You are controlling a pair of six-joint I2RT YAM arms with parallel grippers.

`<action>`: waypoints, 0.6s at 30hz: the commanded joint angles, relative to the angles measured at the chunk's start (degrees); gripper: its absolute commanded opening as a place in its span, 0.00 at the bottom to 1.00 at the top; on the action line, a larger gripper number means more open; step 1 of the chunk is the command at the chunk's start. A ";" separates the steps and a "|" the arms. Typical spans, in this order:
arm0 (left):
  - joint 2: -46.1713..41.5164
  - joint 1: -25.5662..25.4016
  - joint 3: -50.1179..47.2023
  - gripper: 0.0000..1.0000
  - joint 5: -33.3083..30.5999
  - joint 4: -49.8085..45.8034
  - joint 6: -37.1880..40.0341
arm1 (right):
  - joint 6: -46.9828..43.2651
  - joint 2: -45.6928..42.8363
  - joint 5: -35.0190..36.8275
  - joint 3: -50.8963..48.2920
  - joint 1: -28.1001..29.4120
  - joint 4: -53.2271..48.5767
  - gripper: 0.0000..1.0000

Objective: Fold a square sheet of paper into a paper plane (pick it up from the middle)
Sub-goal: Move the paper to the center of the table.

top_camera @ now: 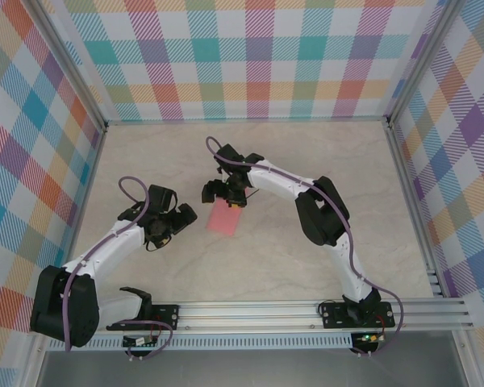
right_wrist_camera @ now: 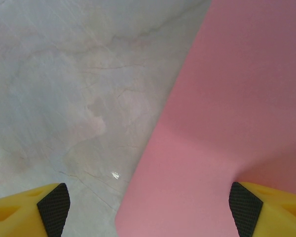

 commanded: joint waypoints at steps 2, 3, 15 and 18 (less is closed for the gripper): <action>-0.04 0.94 -0.81 1.00 2.36 1.51 1.50 | -7.45 0.70 -2.90 -1.00 0.20 -3.18 0.86; 0.00 0.94 -0.86 1.00 2.86 1.77 1.77 | -9.26 0.83 -3.19 -1.43 0.21 -3.69 0.86; -0.17 0.94 -0.95 1.00 6.44 3.34 3.34 | -23.22 -2.70 0.00 -10.86 -0.45 -4.61 0.86; -0.03 0.68 -0.86 1.00 9.03 4.07 4.54 | -26.73 -5.51 0.57 -14.88 -1.24 -4.28 0.86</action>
